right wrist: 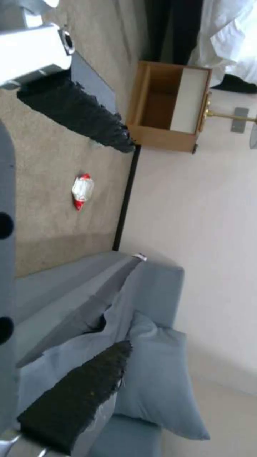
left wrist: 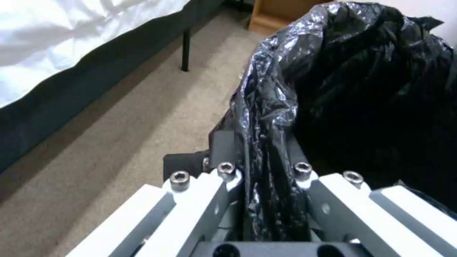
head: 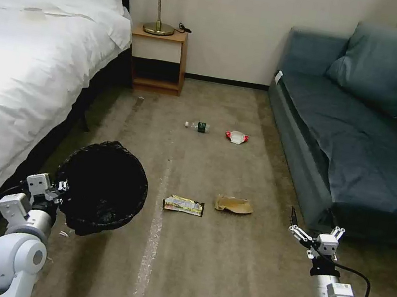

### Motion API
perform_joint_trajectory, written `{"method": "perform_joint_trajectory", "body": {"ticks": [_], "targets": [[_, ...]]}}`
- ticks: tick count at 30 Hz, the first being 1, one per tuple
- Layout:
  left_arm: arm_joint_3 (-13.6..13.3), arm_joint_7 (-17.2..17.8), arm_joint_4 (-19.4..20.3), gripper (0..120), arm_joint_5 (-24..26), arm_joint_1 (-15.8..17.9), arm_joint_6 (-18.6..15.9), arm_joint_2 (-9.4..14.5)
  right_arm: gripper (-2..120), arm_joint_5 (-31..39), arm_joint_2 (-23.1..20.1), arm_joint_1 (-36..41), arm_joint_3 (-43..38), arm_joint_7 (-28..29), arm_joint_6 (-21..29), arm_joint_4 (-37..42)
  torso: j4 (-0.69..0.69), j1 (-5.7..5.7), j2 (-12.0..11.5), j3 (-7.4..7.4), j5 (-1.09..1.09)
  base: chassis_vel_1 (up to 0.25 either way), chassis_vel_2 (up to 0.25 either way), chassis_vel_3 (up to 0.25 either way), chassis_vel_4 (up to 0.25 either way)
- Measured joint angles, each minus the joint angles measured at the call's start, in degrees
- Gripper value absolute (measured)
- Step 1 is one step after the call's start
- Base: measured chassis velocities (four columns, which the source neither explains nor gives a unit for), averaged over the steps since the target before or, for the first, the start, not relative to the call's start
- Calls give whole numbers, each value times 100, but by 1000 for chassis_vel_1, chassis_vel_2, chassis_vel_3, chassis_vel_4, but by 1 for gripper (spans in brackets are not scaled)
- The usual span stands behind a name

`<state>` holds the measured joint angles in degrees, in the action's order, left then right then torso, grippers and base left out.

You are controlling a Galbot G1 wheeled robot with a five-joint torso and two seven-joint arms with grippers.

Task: Pick up the trash bin, then pick up the garbage on the floor and place it into the trash bin.

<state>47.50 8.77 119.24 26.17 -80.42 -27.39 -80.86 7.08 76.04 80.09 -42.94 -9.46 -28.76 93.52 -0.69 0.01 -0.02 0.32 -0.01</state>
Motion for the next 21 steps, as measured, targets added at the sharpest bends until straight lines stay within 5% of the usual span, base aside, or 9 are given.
{"method": "perform_joint_trajectory", "body": {"ticks": [21], "targets": [[41,-30,-18,5,48,-17,62,68,100,-1,12,-9,-51,-13,-60,-52,0,0,0,0,0,-57,54,53,-49]]}}
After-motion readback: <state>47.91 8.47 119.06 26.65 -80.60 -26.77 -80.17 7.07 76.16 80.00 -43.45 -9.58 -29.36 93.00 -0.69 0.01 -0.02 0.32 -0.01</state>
